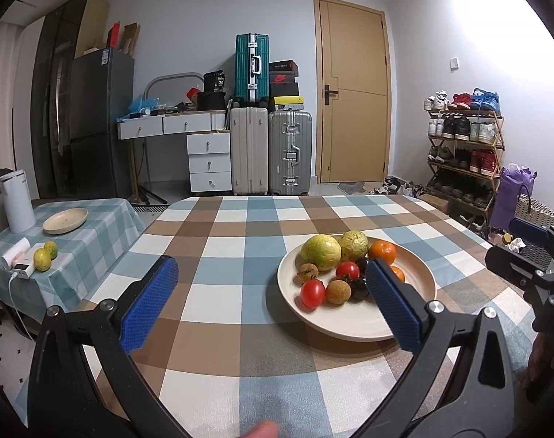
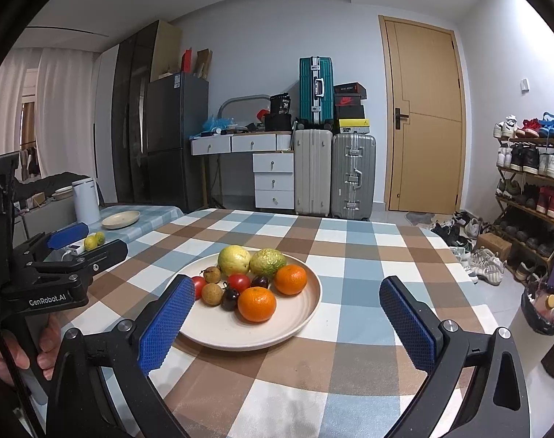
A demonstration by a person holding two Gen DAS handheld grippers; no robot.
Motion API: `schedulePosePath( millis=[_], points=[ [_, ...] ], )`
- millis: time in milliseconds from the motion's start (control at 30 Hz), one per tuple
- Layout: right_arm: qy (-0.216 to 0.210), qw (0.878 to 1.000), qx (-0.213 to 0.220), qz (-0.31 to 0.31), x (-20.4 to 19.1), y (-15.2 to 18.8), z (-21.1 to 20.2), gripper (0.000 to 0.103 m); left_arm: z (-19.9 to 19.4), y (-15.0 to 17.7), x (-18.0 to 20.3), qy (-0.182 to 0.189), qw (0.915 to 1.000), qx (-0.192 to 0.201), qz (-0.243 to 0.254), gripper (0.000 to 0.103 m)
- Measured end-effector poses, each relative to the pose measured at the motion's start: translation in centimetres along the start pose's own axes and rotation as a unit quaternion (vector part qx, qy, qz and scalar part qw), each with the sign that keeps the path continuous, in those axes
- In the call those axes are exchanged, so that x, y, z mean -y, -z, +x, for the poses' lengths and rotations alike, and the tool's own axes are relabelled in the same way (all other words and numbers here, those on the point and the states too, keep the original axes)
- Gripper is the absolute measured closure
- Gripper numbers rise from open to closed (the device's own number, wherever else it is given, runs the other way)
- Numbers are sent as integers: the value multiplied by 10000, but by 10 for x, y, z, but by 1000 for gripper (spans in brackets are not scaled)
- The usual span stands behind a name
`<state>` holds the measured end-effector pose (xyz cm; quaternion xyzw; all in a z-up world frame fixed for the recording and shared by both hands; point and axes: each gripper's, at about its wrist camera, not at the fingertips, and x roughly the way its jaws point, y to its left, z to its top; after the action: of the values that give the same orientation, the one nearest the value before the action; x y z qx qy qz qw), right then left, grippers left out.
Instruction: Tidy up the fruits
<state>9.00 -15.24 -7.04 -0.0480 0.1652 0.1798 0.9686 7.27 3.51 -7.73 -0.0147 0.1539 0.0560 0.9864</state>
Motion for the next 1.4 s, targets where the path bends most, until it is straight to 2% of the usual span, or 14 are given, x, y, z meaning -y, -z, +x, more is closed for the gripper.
schedulePosePath(
  millis=[1400],
  points=[
    [-1,10000,4,5,1,0,0,0,-1,1,1,59,10000,-16,5,0]
  ],
)
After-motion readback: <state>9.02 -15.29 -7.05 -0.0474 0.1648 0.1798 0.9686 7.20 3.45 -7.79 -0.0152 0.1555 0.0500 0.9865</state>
